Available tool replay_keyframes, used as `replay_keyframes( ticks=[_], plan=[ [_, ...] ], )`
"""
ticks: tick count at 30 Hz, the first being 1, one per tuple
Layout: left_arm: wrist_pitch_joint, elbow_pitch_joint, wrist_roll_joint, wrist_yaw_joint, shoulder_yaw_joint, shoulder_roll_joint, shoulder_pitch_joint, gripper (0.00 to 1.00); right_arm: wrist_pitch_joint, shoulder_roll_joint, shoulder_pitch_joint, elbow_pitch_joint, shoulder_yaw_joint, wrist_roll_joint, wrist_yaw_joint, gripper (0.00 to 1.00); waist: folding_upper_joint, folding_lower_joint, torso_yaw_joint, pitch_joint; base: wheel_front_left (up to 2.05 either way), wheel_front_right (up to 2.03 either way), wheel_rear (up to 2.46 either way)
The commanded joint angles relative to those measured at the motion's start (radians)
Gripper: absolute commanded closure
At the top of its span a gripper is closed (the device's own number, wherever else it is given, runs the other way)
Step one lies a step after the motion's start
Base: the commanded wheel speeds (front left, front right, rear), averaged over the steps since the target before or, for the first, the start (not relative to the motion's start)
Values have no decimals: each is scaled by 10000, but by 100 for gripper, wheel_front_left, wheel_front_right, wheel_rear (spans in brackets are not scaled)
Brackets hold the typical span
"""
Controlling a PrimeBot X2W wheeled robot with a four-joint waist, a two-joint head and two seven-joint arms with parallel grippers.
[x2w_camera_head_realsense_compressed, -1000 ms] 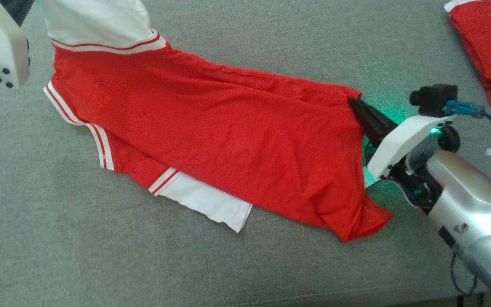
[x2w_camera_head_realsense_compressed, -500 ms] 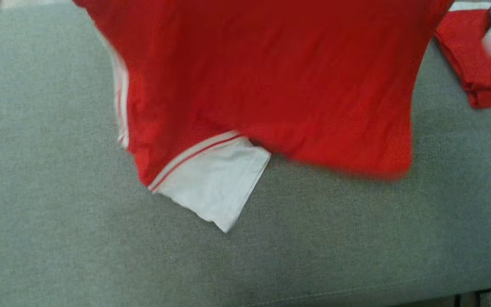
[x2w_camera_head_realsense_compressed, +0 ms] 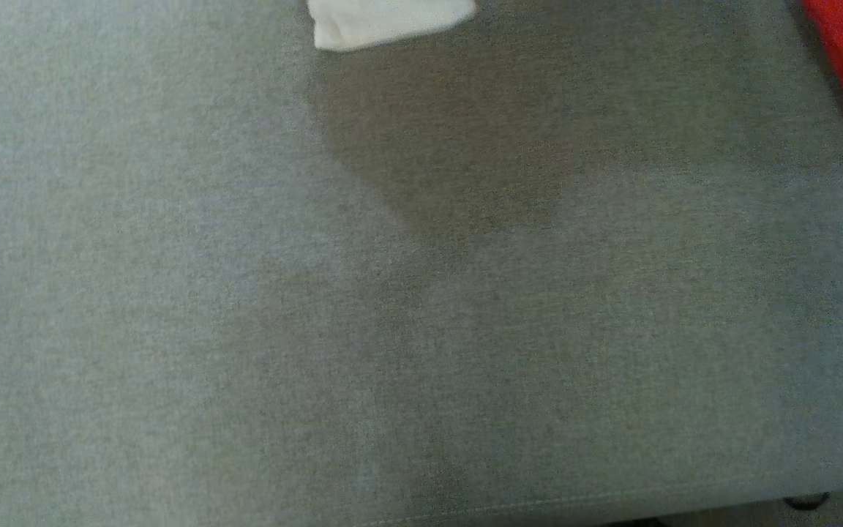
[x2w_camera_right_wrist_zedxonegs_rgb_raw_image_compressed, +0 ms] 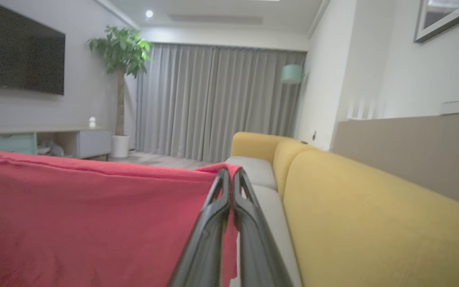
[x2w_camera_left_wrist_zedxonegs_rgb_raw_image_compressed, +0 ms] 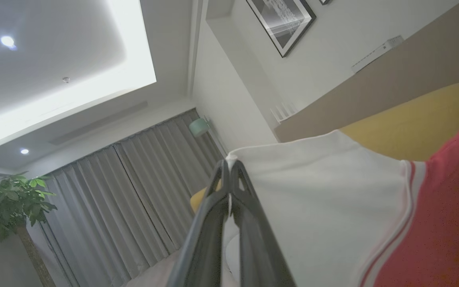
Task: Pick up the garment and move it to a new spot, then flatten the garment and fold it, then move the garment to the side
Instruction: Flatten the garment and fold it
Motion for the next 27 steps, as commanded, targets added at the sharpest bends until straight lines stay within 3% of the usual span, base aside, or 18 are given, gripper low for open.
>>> replay_keyframes(
  ticks=[1, 5, 10, 17, 18, 23, 27],
  plan=[
    [-21, -316, -89, -77, 410, 547, 203, 100, 29, -283, 556, -265, 123, -32, 67, 100, 0, -2, 157, 187, 0, 0, 0],
    [-34, -1204, -301, -178, 572, 1054, 1676, 100, -71, -543, 1734, -423, 451, 166, 67, 100, 0, -2, 276, 217, 0, 0, 0],
    [-37, -3229, -696, 59, 653, 1861, 4620, 100, -289, -919, 3791, -832, 612, 620, 67, 100, 0, -2, 355, -215, 0, 0, 0],
    [-38, -5981, -1203, 1133, -334, 3286, 9782, 100, -409, -1133, 7237, -1418, 912, 892, 67, 100, 0, -2, 199, -1041, 0, 0, 0],
    [-38, -5981, -1203, 1133, -334, 3286, 9782, 100, -409, -1133, 7237, -1418, 912, 892, 67, 100, 0, -2, 199, -1041, 0, 0, 0],
    [-39, -7145, -1669, 2181, -799, 3544, 12476, 100, -485, -1143, 9315, -1660, 297, 627, 67, 100, 0, -2, 237, -1430, 0, 0, 0],
    [20, -7526, -2326, 2459, -1254, 3684, 14013, 100, -505, -1204, 10983, -2045, -590, 331, 67, 100, 0, -2, 317, -1659, 0, 0, 0]
  ],
)
